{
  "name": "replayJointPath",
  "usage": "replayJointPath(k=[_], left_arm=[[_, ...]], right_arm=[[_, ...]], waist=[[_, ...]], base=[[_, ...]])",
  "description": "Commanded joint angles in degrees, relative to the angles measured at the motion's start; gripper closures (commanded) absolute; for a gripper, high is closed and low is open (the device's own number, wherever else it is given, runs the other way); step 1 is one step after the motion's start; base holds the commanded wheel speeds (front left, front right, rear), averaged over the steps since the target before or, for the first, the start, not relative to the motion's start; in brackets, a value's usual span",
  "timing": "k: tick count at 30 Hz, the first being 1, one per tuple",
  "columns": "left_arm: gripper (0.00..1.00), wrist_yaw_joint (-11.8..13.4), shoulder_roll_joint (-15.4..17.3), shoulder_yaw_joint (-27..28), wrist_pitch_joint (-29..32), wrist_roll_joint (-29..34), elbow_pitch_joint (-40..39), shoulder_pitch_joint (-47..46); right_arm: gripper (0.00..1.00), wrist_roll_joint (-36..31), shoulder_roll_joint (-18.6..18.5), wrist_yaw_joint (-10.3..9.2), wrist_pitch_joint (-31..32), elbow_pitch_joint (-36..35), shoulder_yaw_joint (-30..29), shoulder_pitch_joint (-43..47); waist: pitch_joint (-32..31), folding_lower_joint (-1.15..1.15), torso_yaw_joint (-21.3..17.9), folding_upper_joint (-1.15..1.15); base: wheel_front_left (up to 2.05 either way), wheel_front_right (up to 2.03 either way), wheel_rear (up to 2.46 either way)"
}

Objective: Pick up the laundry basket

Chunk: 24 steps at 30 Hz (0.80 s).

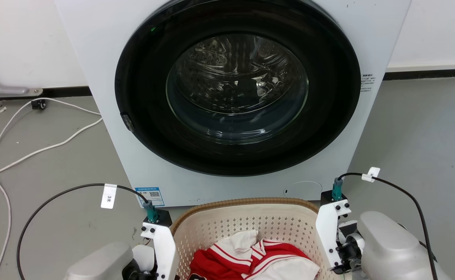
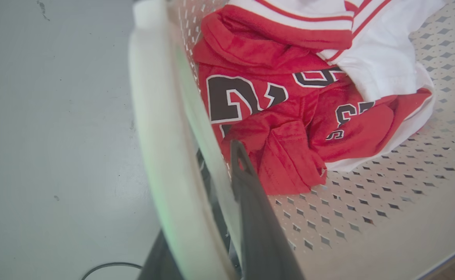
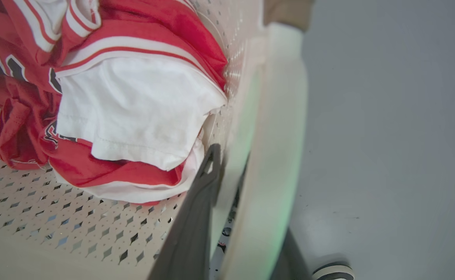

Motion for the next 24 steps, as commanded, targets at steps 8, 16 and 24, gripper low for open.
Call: replayJointPath(k=[8,16,24], left_arm=[[1.00,-1.10,-0.03,-0.02,0.17,0.66,-0.01,-0.78],[1.00,-1.10,0.25,-0.04,0.43,0.57,0.19,-0.72],[1.00,-1.11,0.12,-0.06,0.46,0.62,0.32,-0.77]], right_arm=[[1.00,0.37,-1.38,-0.02,-0.28,0.81,0.99,-0.82],[1.00,0.98,-1.31,-0.02,-0.55,1.39,1.65,-1.30],[1.00,1.45,-1.37,-0.02,-0.70,1.93,2.19,-1.64]], waist=[[-0.22,0.00,0.04,0.00],[-0.21,0.00,-0.10,0.00],[-0.26,0.00,-0.03,0.00]], base=[[0.00,0.00,0.00],[0.00,0.00,0.00],[0.00,0.00,0.00]])
